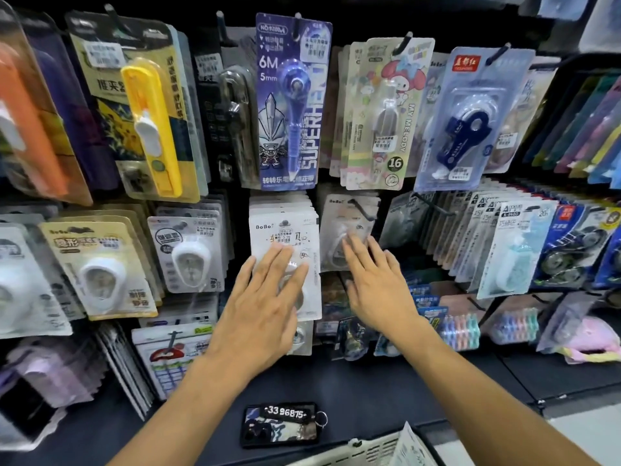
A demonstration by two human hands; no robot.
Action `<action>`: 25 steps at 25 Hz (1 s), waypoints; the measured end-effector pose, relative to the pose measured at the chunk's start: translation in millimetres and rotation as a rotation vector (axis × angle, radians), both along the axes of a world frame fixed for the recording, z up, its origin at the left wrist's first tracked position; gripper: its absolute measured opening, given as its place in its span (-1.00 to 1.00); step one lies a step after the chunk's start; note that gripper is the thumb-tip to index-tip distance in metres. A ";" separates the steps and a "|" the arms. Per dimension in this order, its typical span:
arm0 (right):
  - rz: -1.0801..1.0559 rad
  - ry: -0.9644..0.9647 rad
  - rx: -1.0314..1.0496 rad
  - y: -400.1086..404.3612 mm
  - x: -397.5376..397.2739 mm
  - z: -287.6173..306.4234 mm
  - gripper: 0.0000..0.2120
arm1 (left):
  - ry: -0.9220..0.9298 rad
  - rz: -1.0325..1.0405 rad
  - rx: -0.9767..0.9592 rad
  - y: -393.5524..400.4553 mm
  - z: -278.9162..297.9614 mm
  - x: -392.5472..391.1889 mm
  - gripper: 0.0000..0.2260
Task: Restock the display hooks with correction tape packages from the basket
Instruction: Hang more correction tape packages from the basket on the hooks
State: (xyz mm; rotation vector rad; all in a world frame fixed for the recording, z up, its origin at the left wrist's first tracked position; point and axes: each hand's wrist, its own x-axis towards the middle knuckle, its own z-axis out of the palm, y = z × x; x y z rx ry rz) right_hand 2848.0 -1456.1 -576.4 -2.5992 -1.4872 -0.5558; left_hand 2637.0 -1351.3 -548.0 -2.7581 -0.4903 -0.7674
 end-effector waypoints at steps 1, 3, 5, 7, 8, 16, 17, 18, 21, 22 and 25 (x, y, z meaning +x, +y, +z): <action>-0.013 0.014 -0.024 9.2 5.4 5.2 -0.31 | -0.004 -0.006 0.002 0.1 -2.0 1.5 -0.35; -0.024 0.043 -0.072 28.2 15.1 17.3 -0.30 | -0.001 -0.024 -0.002 3.4 -2.9 2.6 -0.34; -0.021 0.087 -0.098 43.5 21.5 26.3 -0.26 | -0.009 -0.039 -0.009 8.1 -2.1 2.3 -0.35; -0.003 0.136 -0.123 51.6 20.9 30.9 -0.20 | -0.021 -0.040 -0.007 8.3 -1.8 1.4 -0.35; 0.013 0.157 -0.110 50.6 16.1 30.4 -0.20 | -0.016 -0.038 -0.007 5.6 -1.5 -2.0 -0.35; -0.084 0.772 0.280 -96.7 -120.3 -148.3 -0.67 | 0.230 -0.007 -0.362 -66.0 -108.8 -52.1 -0.66; -0.177 0.890 0.133 -122.4 -135.3 -178.7 -0.69 | 0.385 0.005 -0.542 -81.0 -143.3 -66.4 -0.70; -0.286 0.982 -0.026 -146.2 -142.8 -205.1 -0.69 | 0.542 0.035 -0.704 -95.2 -178.6 -83.5 -0.73; -0.607 1.121 -0.231 -205.8 -134.3 -254.6 -0.67 | 0.938 0.097 -0.964 -131.9 -259.1 -127.6 -0.72; -0.664 1.152 -0.271 -215.3 -131.0 -260.3 -0.63 | 1.007 0.099 -1.008 -139.1 -275.4 -133.9 -0.71; -0.692 1.181 -0.445 -217.5 -127.3 -274.9 -0.28 | 0.971 0.127 -1.154 -146.7 -294.4 -120.0 -0.71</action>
